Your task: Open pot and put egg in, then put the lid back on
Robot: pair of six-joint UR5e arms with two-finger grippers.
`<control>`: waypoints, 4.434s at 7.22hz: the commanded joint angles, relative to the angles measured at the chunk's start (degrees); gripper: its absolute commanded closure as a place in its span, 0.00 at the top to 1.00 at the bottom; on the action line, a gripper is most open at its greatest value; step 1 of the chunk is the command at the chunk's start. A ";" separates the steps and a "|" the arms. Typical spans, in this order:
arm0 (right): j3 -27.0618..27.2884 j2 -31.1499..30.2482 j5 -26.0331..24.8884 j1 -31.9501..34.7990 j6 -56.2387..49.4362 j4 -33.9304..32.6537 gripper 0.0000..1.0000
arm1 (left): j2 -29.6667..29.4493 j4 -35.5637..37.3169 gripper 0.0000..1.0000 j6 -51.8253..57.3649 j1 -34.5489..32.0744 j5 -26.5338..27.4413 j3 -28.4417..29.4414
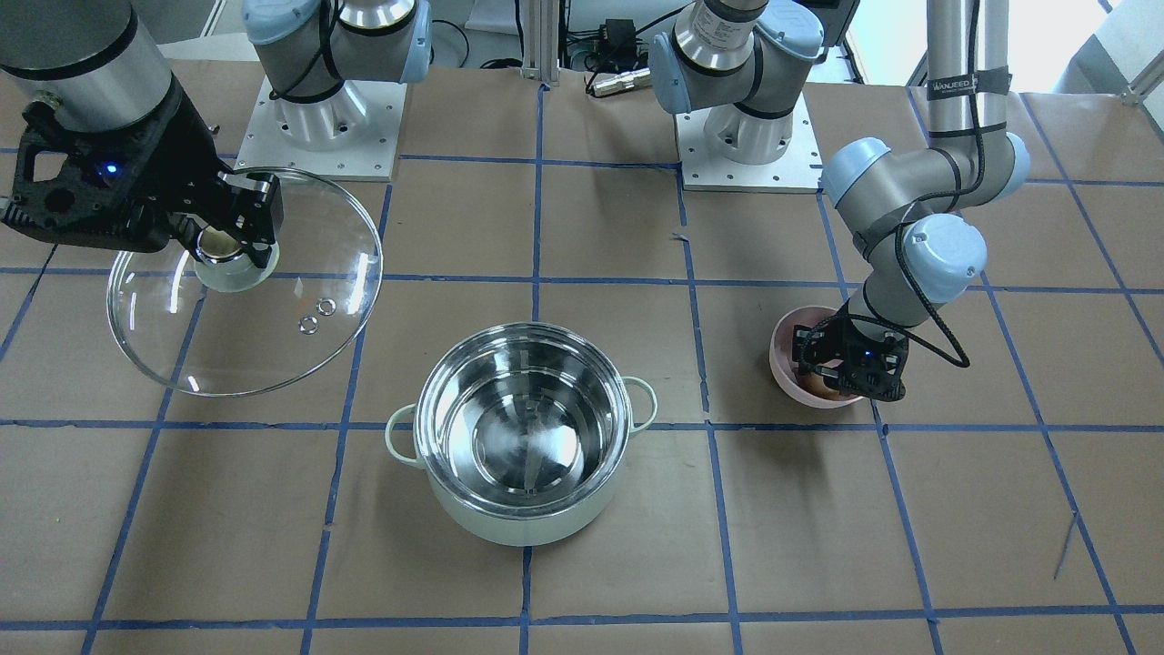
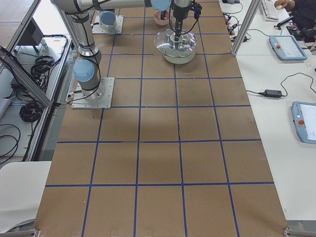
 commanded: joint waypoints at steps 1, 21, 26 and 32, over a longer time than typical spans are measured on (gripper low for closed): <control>0.00 0.00 -0.07 -0.12 -0.07 -0.04 0.19 | 0.08 0.00 0.31 -0.01 -0.03 -0.01 0.00; 0.00 0.08 0.02 -0.12 -0.16 -0.39 0.19 | 9.48 -16.07 0.13 -10.79 -7.39 0.34 12.28; 0.00 0.09 0.02 -0.12 -0.25 -0.39 0.15 | 5.20 -17.94 0.13 -31.29 -24.44 -5.09 24.16; 0.00 0.08 0.02 -0.04 -0.87 -0.57 0.12 | -3.86 -10.99 0.14 -36.31 -31.93 -5.29 26.37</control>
